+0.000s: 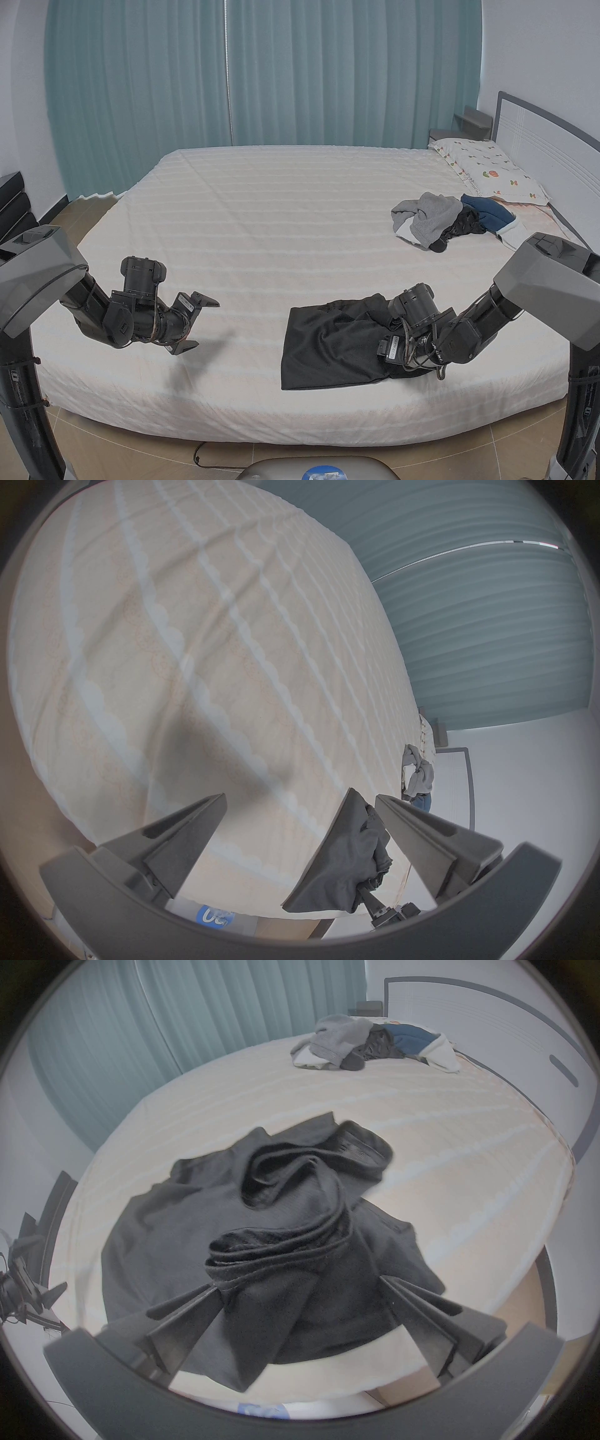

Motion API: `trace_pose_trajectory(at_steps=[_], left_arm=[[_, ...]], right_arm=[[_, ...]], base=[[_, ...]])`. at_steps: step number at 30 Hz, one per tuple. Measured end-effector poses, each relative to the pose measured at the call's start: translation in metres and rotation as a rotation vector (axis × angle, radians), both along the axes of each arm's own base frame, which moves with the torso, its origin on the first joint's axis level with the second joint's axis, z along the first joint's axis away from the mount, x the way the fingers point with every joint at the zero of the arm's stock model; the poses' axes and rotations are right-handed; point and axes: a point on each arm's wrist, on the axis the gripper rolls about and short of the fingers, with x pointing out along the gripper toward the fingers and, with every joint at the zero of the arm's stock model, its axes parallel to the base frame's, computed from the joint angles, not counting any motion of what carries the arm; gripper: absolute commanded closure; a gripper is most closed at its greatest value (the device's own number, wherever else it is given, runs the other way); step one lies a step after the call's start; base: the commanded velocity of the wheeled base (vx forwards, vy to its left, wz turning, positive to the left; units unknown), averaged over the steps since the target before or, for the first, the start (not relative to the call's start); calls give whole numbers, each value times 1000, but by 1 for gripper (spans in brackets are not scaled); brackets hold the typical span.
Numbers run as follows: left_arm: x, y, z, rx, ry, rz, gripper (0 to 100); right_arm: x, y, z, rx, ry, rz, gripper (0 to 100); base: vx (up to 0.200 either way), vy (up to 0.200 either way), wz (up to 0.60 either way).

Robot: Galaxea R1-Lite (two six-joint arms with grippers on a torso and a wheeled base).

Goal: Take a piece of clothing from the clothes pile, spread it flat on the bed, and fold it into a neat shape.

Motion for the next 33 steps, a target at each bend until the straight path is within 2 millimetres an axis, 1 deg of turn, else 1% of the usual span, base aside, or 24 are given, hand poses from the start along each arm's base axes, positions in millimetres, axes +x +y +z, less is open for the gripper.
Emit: trace_pose_trajectory(at_steps=[7, 12, 21, 25, 29, 33], left_arm=[[0, 0, 0, 2, -1, 2, 0], [0, 0, 0, 4, -1, 3, 0], [0, 0, -1, 5, 2, 7, 0], [0, 0, -1, 7, 3, 7, 0], [0, 0, -1, 8, 2, 7, 0], [0, 0, -1, 8, 2, 8, 0]], right_arm=[[-15, -32, 8, 0, 32, -52, 0], [-24, -46, 11, 26, 16, -63, 0], [-38, -79, 6, 1, 9, -95, 0], [-38, -92, 9, 16, -28, -122, 0], [-38, -97, 21, 73, -67, -119, 0], [-40, -94, 37, 182, -94, -72, 0]], base=[[0, 0, 0], [0, 0, 0], [0, 0, 0], [0, 0, 0], [0, 0, 0], [0, 0, 0]])
